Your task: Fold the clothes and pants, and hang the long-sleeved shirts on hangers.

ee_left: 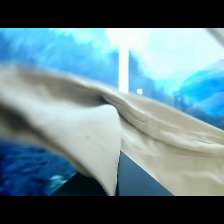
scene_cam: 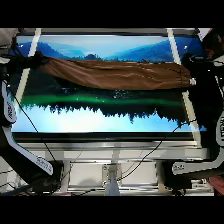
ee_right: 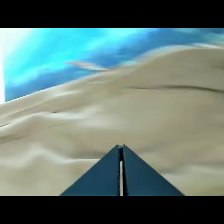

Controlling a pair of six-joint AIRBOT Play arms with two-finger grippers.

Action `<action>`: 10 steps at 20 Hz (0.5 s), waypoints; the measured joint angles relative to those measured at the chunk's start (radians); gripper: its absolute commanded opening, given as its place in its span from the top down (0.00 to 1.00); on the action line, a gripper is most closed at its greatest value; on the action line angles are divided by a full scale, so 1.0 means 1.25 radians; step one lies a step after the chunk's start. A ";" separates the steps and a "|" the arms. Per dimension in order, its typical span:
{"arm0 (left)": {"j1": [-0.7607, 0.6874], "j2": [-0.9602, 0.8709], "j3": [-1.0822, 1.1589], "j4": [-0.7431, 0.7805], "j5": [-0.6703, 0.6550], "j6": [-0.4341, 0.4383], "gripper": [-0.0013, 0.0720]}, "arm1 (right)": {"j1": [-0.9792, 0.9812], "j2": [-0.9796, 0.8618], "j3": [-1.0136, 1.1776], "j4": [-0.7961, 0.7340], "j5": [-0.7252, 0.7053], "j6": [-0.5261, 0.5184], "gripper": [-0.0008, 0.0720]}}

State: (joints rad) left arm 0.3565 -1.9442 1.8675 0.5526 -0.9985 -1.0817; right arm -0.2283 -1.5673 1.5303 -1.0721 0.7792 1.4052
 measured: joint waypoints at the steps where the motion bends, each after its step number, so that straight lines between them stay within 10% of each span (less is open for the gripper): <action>1: -0.004 0.020 0.000 -0.002 -0.004 0.005 0.95 | 0.042 0.001 0.009 -0.004 -0.024 -0.002 0.95; 10: -0.073 0.147 0.000 -0.004 -0.015 0.025 0.95 | 0.367 -0.194 0.178 -0.018 -0.111 0.099 0.95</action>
State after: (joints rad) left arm 0.2649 -1.7607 1.8675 0.5480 -1.0168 -1.0504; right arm 0.2310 -1.8099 1.7527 -1.0950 0.6403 1.5288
